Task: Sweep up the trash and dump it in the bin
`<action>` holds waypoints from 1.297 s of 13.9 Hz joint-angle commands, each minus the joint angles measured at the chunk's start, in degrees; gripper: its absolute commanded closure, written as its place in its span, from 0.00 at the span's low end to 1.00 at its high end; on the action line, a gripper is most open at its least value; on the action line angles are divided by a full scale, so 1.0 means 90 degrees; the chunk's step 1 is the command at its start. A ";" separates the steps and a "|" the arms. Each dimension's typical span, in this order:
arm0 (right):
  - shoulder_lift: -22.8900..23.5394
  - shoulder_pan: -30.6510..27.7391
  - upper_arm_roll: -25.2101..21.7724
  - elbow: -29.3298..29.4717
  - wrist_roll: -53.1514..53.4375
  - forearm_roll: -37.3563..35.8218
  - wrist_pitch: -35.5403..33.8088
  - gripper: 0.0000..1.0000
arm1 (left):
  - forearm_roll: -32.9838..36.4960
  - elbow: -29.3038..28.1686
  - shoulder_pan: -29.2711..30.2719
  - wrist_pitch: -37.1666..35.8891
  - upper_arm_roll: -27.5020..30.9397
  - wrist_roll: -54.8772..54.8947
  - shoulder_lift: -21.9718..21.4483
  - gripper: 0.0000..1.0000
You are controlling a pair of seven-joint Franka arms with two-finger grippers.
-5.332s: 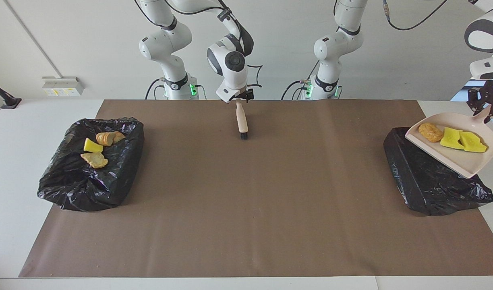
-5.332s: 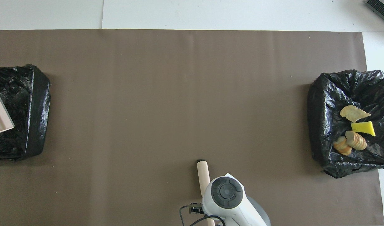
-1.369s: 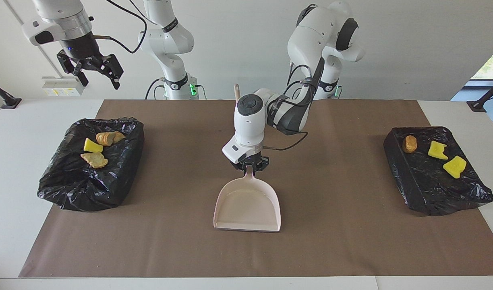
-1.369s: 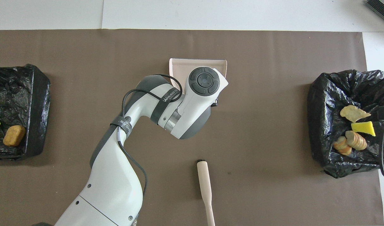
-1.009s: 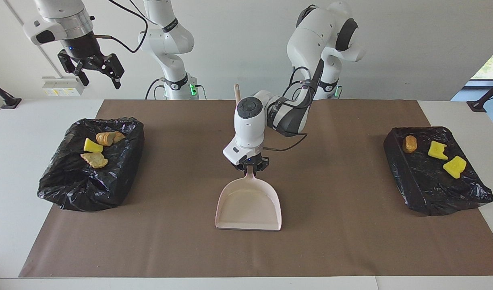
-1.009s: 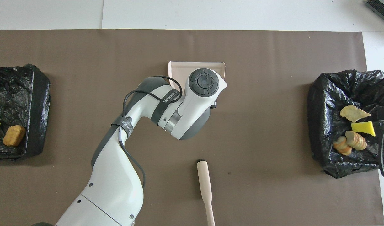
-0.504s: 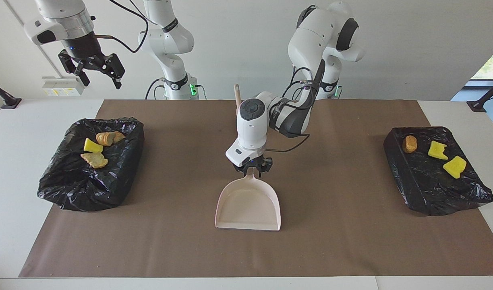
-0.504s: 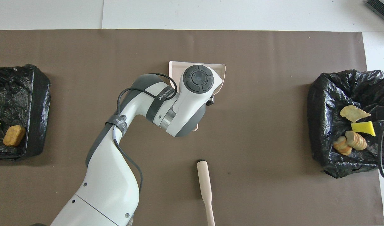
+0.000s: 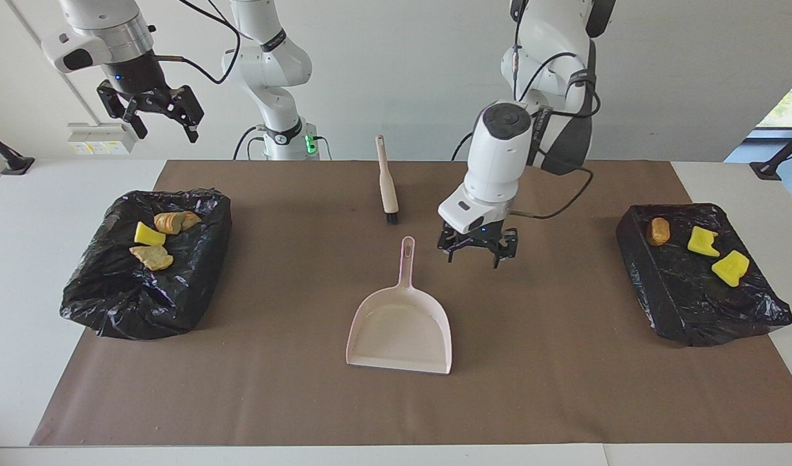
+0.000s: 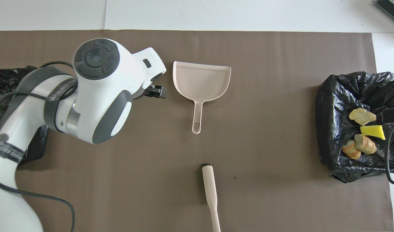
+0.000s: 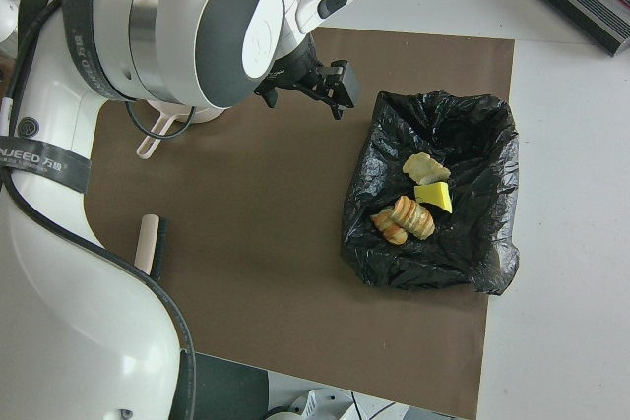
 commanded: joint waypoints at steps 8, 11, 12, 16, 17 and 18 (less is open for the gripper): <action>-0.0093 -0.0034 0.0030 -0.0044 -0.0098 0.0198 -0.0123 0.00 | -0.0066 0.1015 0.2085 -0.2850 -0.0012 0.2645 -0.1262 0.00; -0.0093 -0.0034 0.0030 -0.0044 -0.0088 0.0198 -0.0132 0.00 | -0.0047 0.1300 0.2164 -0.3408 -0.0022 0.2636 -0.1300 0.00; -0.0093 -0.0034 0.0030 -0.0044 -0.0088 0.0198 -0.0122 0.00 | -0.0076 0.1290 0.2203 -0.3332 -0.0041 0.2597 -0.1397 0.00; -0.0093 -0.0034 0.0030 -0.0044 -0.0098 0.0198 -0.0132 0.00 | -0.0086 0.0598 0.2165 -0.3273 -0.0051 0.2480 -0.1954 0.00; -0.0093 -0.0034 0.0030 -0.0044 -0.0098 0.0198 -0.0122 0.00 | -0.0105 0.0597 0.2174 -0.3263 -0.0061 0.2402 -0.1955 0.00; -0.0093 -0.0034 0.0030 -0.0044 -0.0088 0.0198 -0.0113 0.00 | -0.0212 0.0597 0.2213 -0.3233 -0.0051 0.2382 -0.1955 0.00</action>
